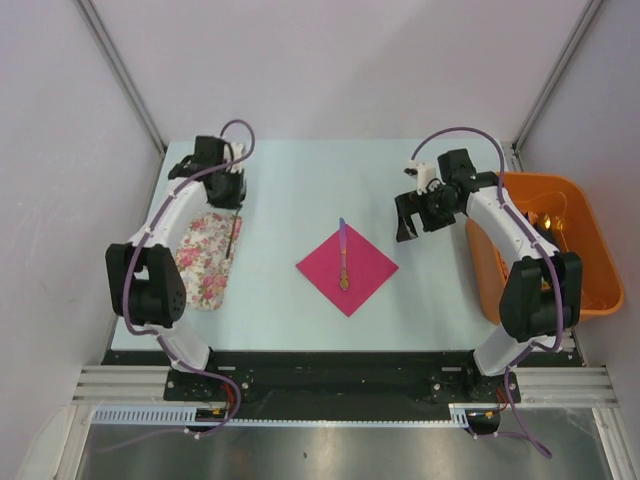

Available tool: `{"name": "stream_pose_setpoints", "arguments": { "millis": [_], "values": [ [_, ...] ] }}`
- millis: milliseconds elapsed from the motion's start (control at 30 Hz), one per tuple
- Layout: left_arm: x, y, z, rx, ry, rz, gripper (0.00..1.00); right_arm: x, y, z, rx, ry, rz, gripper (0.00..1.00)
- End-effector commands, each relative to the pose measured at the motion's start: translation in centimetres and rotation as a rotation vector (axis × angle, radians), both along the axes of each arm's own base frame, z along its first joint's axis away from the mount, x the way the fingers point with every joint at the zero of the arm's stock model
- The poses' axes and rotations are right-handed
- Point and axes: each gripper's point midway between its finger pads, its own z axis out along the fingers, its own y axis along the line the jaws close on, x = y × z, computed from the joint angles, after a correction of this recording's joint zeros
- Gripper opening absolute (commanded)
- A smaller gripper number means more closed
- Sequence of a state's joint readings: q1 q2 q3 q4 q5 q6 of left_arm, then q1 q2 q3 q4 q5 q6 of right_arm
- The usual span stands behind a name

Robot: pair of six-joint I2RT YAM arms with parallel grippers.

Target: Place the utensils on the paper napkin and roll it up

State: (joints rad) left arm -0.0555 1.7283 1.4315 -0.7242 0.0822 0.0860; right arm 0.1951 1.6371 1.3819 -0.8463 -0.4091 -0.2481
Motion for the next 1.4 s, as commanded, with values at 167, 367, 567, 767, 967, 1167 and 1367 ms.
{"name": "stream_pose_setpoints", "arguments": {
  "millis": [167, 367, 567, 767, 967, 1167, 1367],
  "values": [
    [2.7, -13.7, 10.6, -0.245, -0.196, 0.145, 0.0, -0.9, -3.1, 0.8, 0.034, 0.012, -0.079, 1.0],
    [1.1, -23.3, 6.9, -0.308, -0.088, 0.085, 0.0, -1.5, -3.9, 0.0, 0.038, 0.038, -0.097, 1.0],
    [-1.7, -28.3, 1.8, -0.3, 0.047, 0.063, 0.0, -2.2, -5.3, 0.1, 0.052, 0.037, -0.143, 1.0],
    [-1.7, -31.0, -0.8, -0.31, 0.104, 0.062, 0.0, -2.6, -5.1, -0.3, 0.09, 0.048, -0.186, 1.0],
    [-3.0, -32.4, -3.3, -0.297, 0.171, 0.053, 0.0, -2.3, -5.1, 0.0, 0.096, 0.034, -0.197, 1.0],
    [-3.3, -32.7, -4.7, -0.287, 0.202, 0.058, 0.03, -2.3, -4.9, -0.2, 0.102, 0.047, -0.194, 1.0],
    [-3.2, -32.7, -5.3, -0.277, 0.208, 0.066, 0.04, -2.1, -4.9, -0.3, 0.106, 0.059, -0.191, 1.0]
  ]
}}
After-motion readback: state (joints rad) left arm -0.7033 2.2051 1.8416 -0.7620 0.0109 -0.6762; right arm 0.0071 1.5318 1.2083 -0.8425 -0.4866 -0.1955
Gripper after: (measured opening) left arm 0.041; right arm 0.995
